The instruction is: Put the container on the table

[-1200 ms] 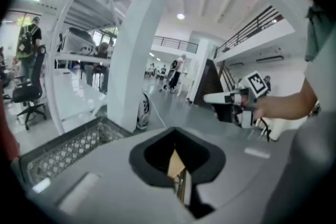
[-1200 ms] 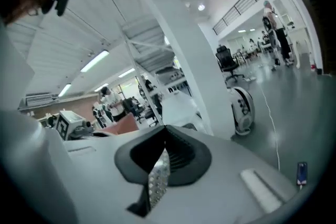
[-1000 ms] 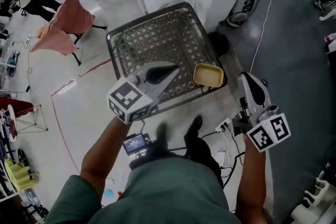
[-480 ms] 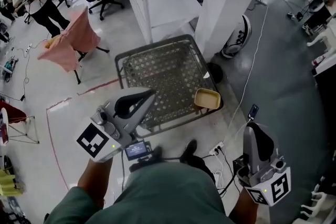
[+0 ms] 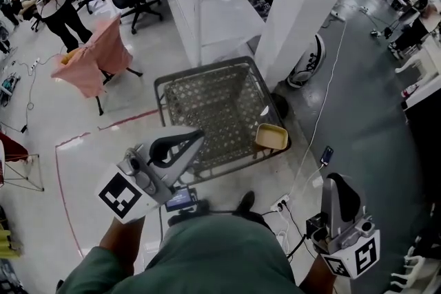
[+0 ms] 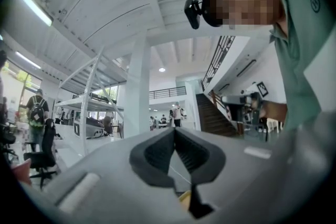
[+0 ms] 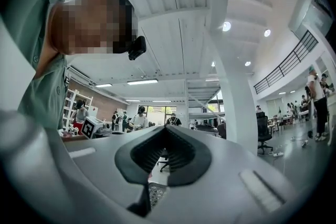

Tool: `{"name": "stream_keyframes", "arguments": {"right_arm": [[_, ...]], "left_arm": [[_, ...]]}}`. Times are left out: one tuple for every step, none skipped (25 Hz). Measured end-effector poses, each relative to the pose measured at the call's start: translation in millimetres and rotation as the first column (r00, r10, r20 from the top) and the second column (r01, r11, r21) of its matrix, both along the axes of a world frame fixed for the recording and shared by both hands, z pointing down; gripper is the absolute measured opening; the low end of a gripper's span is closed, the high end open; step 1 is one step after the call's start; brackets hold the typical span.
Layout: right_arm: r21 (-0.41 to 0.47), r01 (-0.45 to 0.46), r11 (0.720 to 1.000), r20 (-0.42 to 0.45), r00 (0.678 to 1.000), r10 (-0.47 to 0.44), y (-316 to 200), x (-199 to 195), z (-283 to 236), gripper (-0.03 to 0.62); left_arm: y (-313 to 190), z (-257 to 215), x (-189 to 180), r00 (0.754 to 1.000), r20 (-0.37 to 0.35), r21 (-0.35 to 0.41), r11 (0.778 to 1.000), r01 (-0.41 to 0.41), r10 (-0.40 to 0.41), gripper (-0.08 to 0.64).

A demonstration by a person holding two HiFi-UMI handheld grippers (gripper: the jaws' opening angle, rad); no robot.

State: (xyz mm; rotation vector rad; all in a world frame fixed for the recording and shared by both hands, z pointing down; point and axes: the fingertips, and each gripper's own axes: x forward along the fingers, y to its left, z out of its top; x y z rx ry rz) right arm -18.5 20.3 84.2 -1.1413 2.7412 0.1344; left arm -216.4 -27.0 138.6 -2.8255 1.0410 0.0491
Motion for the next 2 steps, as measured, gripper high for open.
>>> {"name": "stream_keyframes", "arguments": {"right_arm": [[-0.003,-0.004,1.0,-0.001,1.0,0.004,1.2,-2.4,-0.1,0.003],[-0.007,-0.008,1.0,-0.003,1.0,0.008,2.3,-4.8,-0.3,0.003]], "left_arm": [[0.6,1.2,-3.4,1.0,0.0,-0.006,1.0,-0.002,0.002,0.002],[1.1,2.3,-6.7,1.0,0.0,-0.012,1.0,-0.005,0.005,0.002]]}}
